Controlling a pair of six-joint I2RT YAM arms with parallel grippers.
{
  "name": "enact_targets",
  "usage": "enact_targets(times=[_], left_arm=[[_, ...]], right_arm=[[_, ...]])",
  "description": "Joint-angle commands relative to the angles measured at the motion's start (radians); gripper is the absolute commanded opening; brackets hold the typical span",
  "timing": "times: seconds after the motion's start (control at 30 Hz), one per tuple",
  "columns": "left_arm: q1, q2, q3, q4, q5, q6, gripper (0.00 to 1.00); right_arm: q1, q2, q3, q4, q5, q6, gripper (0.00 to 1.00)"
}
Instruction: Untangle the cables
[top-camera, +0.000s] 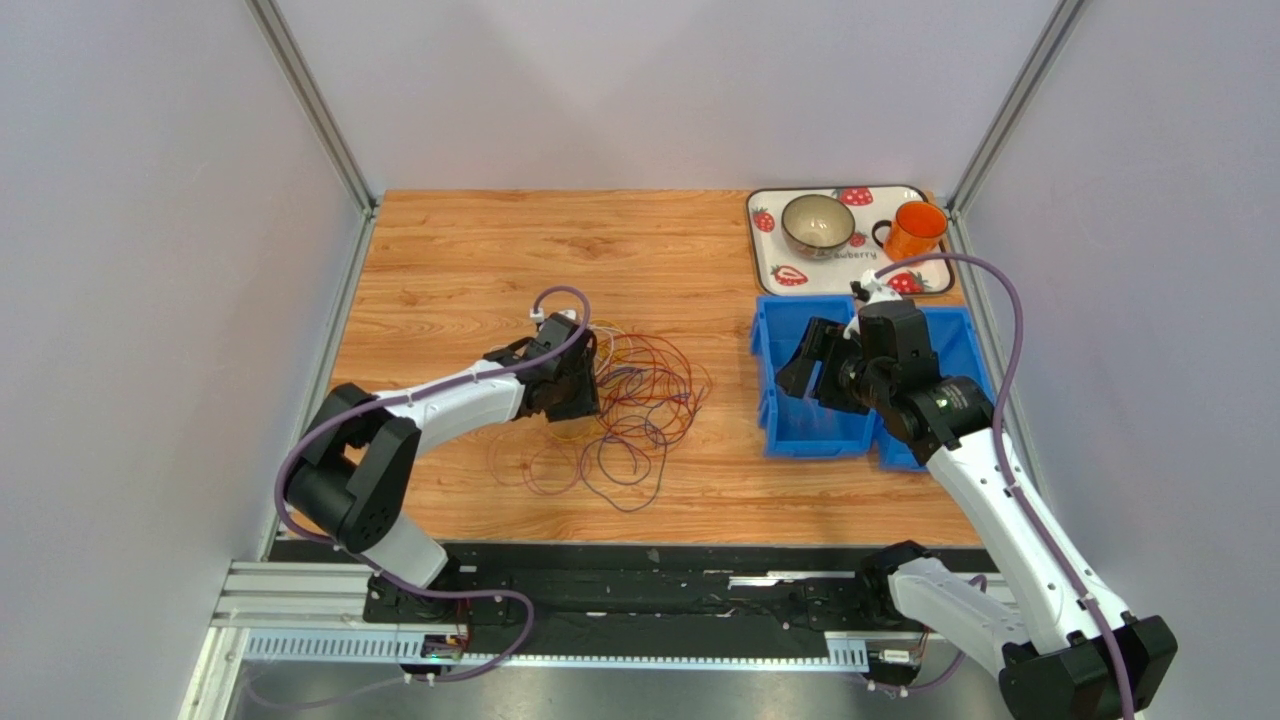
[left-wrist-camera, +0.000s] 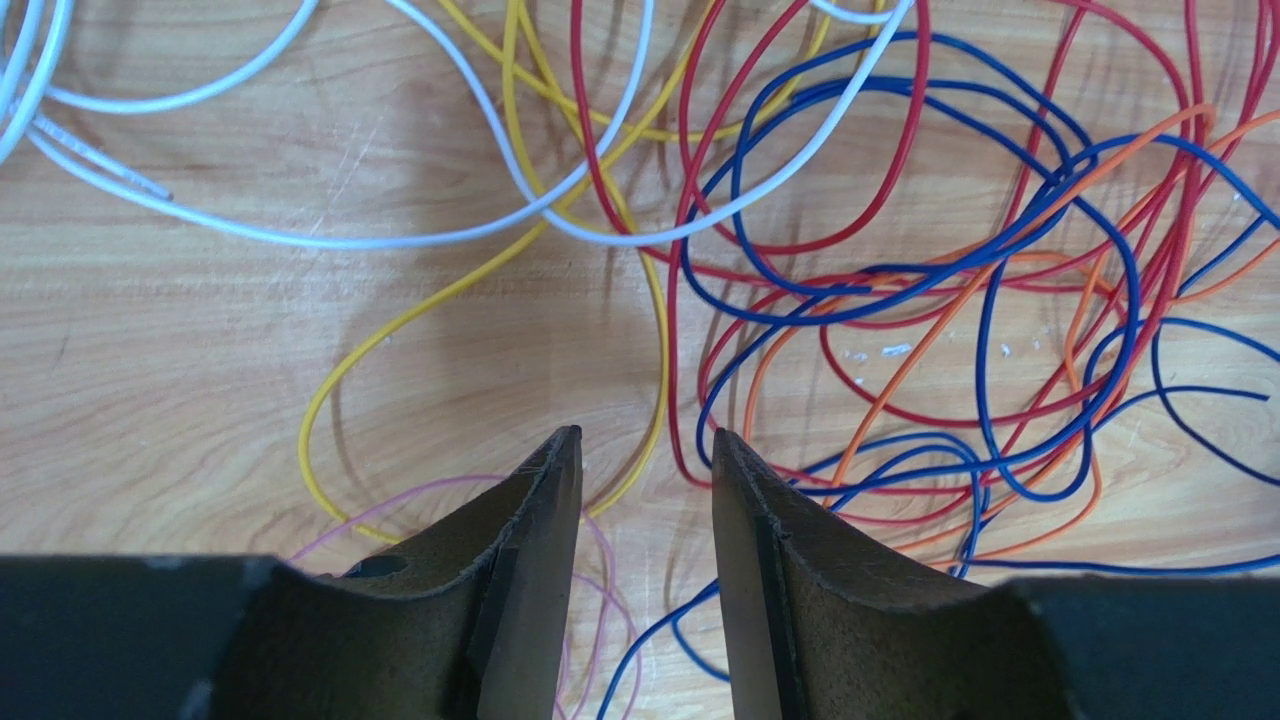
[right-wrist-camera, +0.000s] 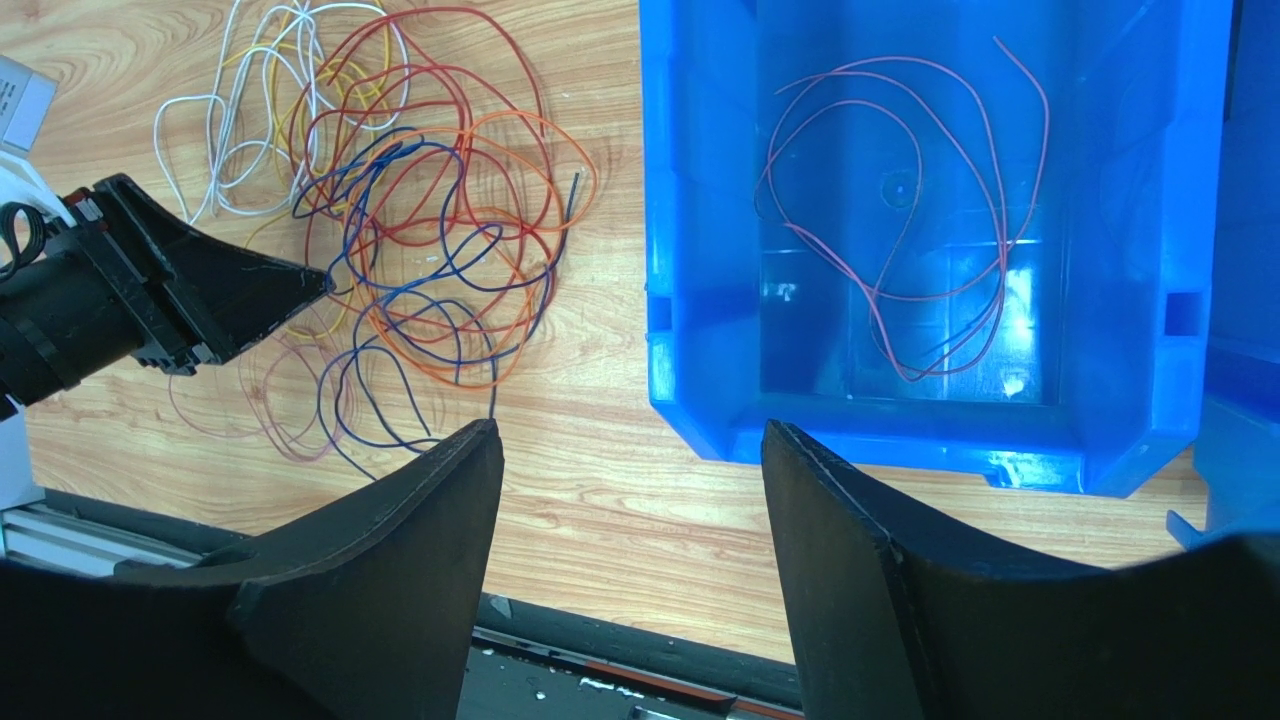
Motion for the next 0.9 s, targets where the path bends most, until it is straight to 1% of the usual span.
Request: enact_targets(times=[0.0,0.13,0.2,0.23,0.3,0.47,0.63,0.77,0.8,0.87], left_arm=[[-0.003,0.006,0.042,0.037,-0.010,-0.013,0.45],[-0.004,0.024,0.054,0.029,-0.013,-0.008,0.33],[-0.004,0.029,0.063,0.020,-0.013,-0.007,0.23],[-0.004,0.029,0.065,0.015,-0.013,-0.007,0.11],[-0.004,0.015,0.071,0.003,-0.016,-0.010,0.00],[-0.004,-0.069,0.084,-0.046,-0.039,0.004,0.00],[-0.006,-0.224,0.152,-0.172,-0.078,0.056,0.00],[-0.006,-0.362,0.270,-0.249,-0.093,0.107,0.00],[-0.006,-0.376,0.302,-0.282,-0.089,0.120,0.00],[-0.006,-0.393,0.426,-0.310,-0.067,0.174,0.00]], right_arm=[[0.004,-0.011,-0.009,0.029,0.000,-0.020,0.68],[0.004,-0.007,-0.012,0.032,0.000,-0.021,0.68],[0.004,-0.009,-0.012,0.032,-0.002,-0.023,0.68],[0.004,-0.009,-0.012,0.032,-0.002,-0.023,0.67],[0.004,-0.011,-0.012,0.030,-0.002,-0.021,0.68],[0.004,-0.017,-0.016,0.030,-0.005,-0.023,0.67],[0.002,-0.030,-0.016,0.033,-0.020,-0.012,0.67],[0.004,-0.043,-0.010,0.036,-0.030,0.002,0.67],[0.005,-0.046,-0.009,0.036,-0.034,0.002,0.67],[0.004,-0.052,-0.010,0.036,-0.037,0.006,0.66]])
